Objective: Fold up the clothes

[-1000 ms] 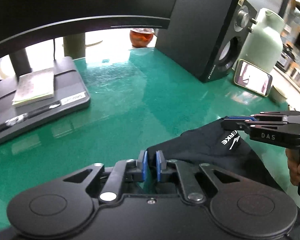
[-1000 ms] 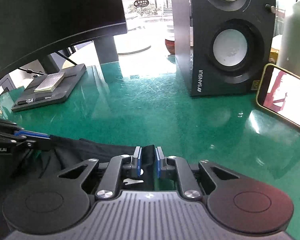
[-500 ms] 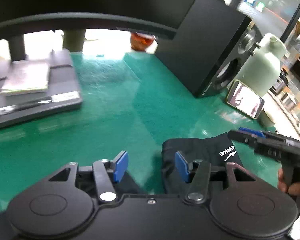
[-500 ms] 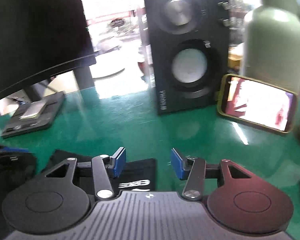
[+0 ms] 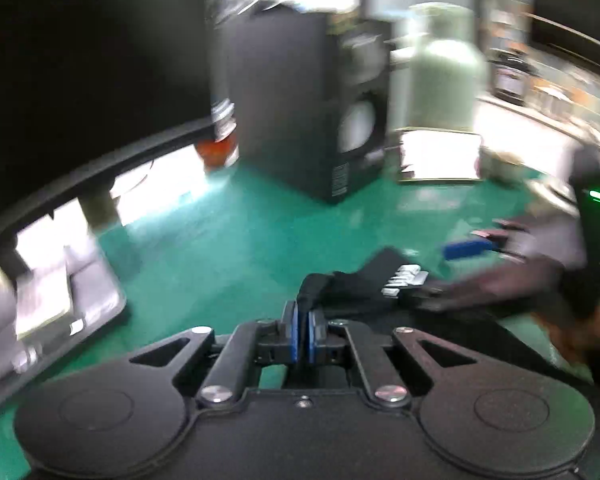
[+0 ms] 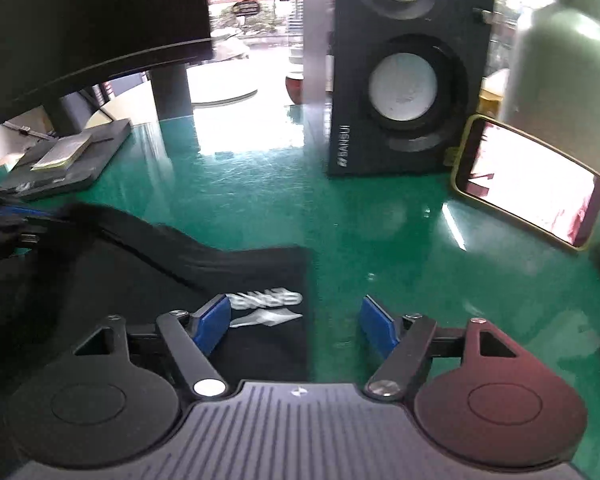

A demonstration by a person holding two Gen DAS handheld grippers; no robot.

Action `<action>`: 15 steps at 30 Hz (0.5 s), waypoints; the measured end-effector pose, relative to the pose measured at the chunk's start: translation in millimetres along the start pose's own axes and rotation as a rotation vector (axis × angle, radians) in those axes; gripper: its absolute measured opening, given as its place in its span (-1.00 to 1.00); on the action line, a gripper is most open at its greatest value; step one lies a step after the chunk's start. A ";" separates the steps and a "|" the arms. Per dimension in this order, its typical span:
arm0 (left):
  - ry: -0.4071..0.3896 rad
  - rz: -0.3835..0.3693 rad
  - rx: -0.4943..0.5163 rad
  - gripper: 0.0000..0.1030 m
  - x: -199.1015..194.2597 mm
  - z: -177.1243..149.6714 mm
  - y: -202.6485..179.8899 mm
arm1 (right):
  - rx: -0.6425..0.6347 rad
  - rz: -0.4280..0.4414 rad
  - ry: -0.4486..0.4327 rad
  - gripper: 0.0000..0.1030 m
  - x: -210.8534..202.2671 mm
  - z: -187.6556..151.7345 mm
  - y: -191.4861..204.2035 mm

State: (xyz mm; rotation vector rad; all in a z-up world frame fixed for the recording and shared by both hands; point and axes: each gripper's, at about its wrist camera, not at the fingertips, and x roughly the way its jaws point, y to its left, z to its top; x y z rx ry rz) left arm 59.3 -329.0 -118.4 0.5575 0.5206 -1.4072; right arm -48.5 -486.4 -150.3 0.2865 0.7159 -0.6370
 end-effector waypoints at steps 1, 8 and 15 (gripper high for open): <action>0.001 -0.001 0.044 -0.84 -3.3 -4.7 -9.4 | -0.001 0.000 0.002 0.47 0.4 0.1 -0.2; 0.049 0.070 0.195 -0.31 -0.3 -28.7 -31.9 | 0.014 0.006 0.065 0.60 5.2 11.7 -8.3; 0.058 0.050 0.240 -0.07 -1.4 -31.4 -36.1 | 0.176 0.322 0.045 0.60 -9.0 57.4 -23.5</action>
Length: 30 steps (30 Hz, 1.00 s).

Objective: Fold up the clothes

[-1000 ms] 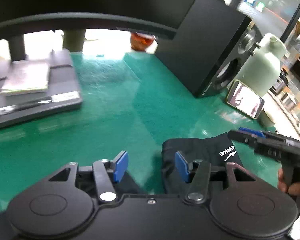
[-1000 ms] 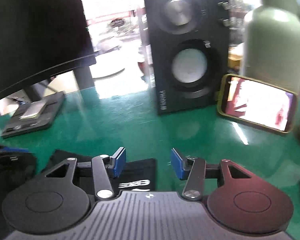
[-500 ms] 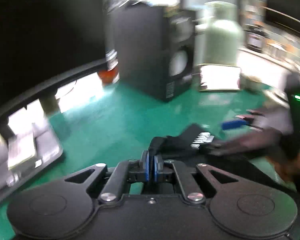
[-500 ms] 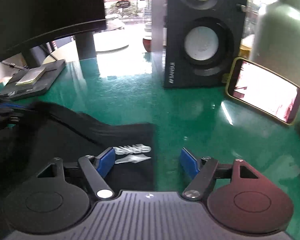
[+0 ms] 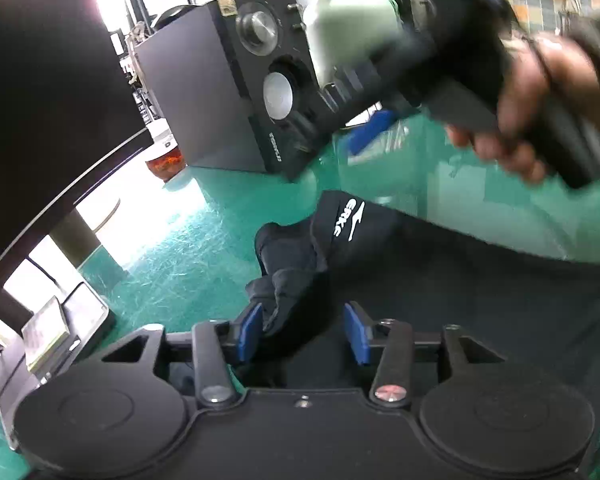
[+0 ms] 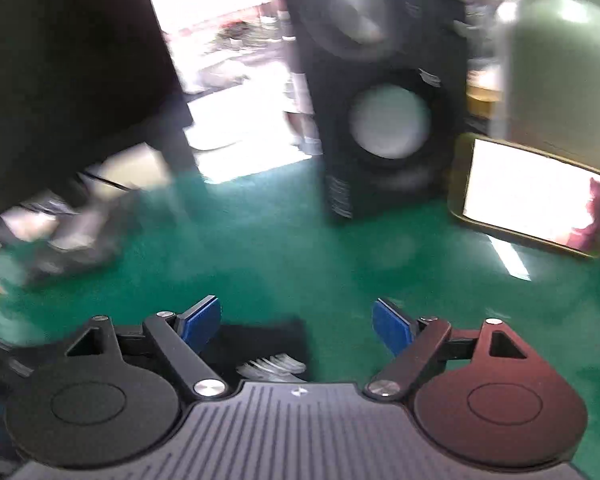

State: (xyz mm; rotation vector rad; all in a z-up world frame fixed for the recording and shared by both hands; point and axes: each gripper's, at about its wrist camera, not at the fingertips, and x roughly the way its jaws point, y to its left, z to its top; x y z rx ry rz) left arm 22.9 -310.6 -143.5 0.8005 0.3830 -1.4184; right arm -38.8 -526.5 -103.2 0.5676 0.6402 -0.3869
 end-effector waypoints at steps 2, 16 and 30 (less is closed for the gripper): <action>0.002 -0.002 0.002 0.05 2.6 -0.7 -0.7 | 0.106 0.242 0.163 0.60 14.0 11.9 -1.0; -0.008 0.042 -0.088 0.23 -12.1 -8.7 4.9 | 0.674 0.589 0.572 0.99 108.5 13.6 -33.7; 0.097 -0.173 -0.373 0.38 20.2 -10.2 20.7 | 0.721 0.644 0.767 1.00 139.2 11.1 -12.7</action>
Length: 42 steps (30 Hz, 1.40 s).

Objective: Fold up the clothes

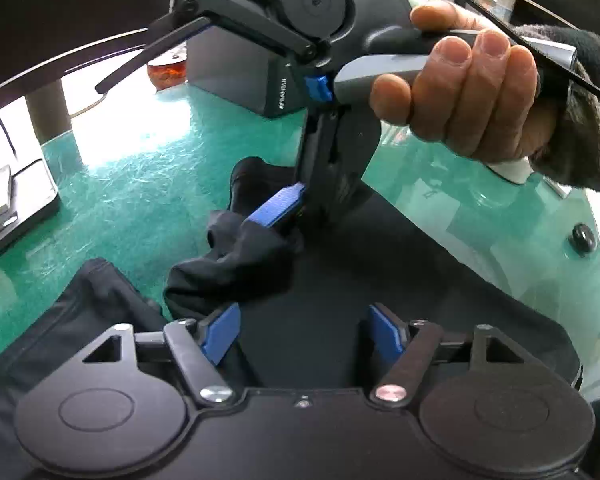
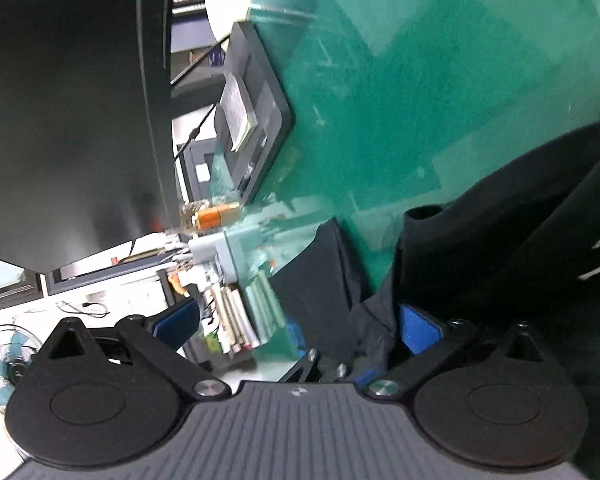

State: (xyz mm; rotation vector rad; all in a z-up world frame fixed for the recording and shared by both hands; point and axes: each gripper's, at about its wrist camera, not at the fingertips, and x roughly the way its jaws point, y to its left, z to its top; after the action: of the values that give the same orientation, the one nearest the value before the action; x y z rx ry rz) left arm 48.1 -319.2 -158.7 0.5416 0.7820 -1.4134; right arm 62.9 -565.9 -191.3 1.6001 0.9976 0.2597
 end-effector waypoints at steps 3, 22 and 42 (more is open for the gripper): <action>-0.001 0.013 0.010 0.40 1.2 -1.7 -2.3 | 0.052 0.094 -0.110 0.99 -4.9 8.3 -3.1; -0.099 -0.122 -0.311 0.65 4.6 39.6 70.0 | -0.950 -0.924 -0.821 -0.95 -54.0 -128.7 38.7; -0.157 -0.125 -0.466 0.99 11.1 39.0 85.6 | -0.860 -0.911 -0.916 -0.37 -37.1 -141.5 23.4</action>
State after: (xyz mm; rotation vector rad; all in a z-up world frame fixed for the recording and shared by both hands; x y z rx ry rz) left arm 138.5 -346.5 -151.9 0.0216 0.9918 -1.3108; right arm -40.7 -492.4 -115.1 0.2766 0.6270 -0.5724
